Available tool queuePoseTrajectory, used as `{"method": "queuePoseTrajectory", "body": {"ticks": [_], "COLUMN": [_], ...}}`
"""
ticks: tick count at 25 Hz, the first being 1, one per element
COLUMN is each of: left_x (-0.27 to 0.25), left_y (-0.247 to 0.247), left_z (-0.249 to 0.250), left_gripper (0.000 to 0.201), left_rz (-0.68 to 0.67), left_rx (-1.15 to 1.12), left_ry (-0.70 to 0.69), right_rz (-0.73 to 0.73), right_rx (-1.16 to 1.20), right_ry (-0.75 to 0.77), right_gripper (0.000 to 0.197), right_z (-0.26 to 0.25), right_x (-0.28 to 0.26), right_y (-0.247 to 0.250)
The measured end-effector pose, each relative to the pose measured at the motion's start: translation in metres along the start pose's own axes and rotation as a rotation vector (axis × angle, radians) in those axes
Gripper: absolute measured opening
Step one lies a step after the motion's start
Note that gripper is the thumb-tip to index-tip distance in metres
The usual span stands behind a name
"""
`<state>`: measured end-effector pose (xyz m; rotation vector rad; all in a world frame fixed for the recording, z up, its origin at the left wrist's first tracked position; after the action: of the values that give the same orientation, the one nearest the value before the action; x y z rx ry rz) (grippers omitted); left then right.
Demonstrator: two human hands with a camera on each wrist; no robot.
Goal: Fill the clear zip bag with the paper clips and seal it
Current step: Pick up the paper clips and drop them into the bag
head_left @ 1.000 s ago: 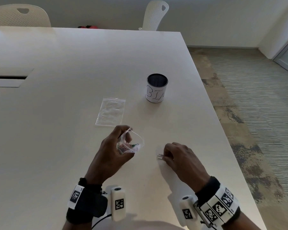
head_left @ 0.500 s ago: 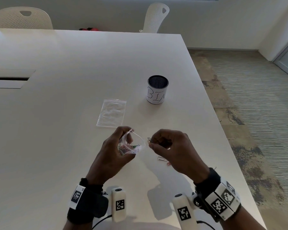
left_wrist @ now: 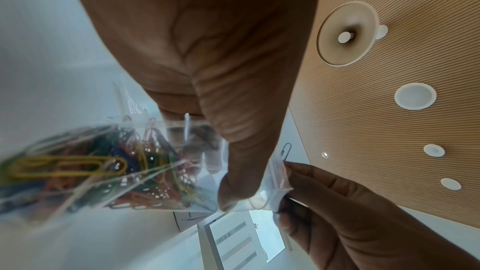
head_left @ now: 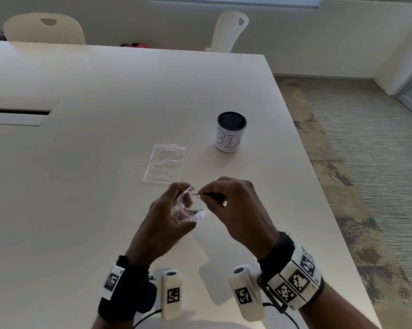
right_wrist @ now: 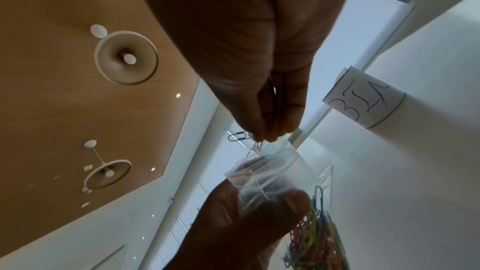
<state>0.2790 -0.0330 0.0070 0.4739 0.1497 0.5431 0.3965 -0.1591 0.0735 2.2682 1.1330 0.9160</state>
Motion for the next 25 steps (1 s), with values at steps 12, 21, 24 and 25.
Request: {"method": "queuePoseTrajectory", "body": {"ticks": [12, 21, 24, 25], "left_x": [0.001, 0.0, 0.001, 0.001], "left_y": [-0.001, -0.001, -0.002, -0.002], "left_z": [0.0, -0.001, -0.002, -0.003], "left_gripper": [0.058, 0.054, 0.053, 0.053], "left_rz": [-0.021, -0.004, -0.015, -0.018], "left_rx": [0.004, -0.025, -0.047, -0.049], "left_ry": [0.0, 0.01, 0.013, 0.012], "right_rz": [0.021, 0.012, -0.04, -0.084], "right_rx": [-0.028, -0.054, -0.146, -0.197], "right_ry": [0.099, 0.071, -0.074, -0.12], "right_gripper": [0.009, 0.01, 0.012, 0.012], "right_z": [-0.015, 0.007, 0.05, 0.062], "right_x": [0.0, -0.001, -0.012, -0.018], "right_y": [-0.004, 0.015, 0.035, 0.039]}}
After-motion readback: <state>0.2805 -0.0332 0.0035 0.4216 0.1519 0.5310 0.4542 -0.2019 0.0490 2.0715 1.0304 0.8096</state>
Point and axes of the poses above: each hand's wrist, its own x-axis towards the middle knuckle, its own y-axis out of the back of the hand, z = x × y, the point moved 6 cm from there along x, towards the middle knuckle, and after that the axes turned 7 degrees about y, right-handed, at the moved point
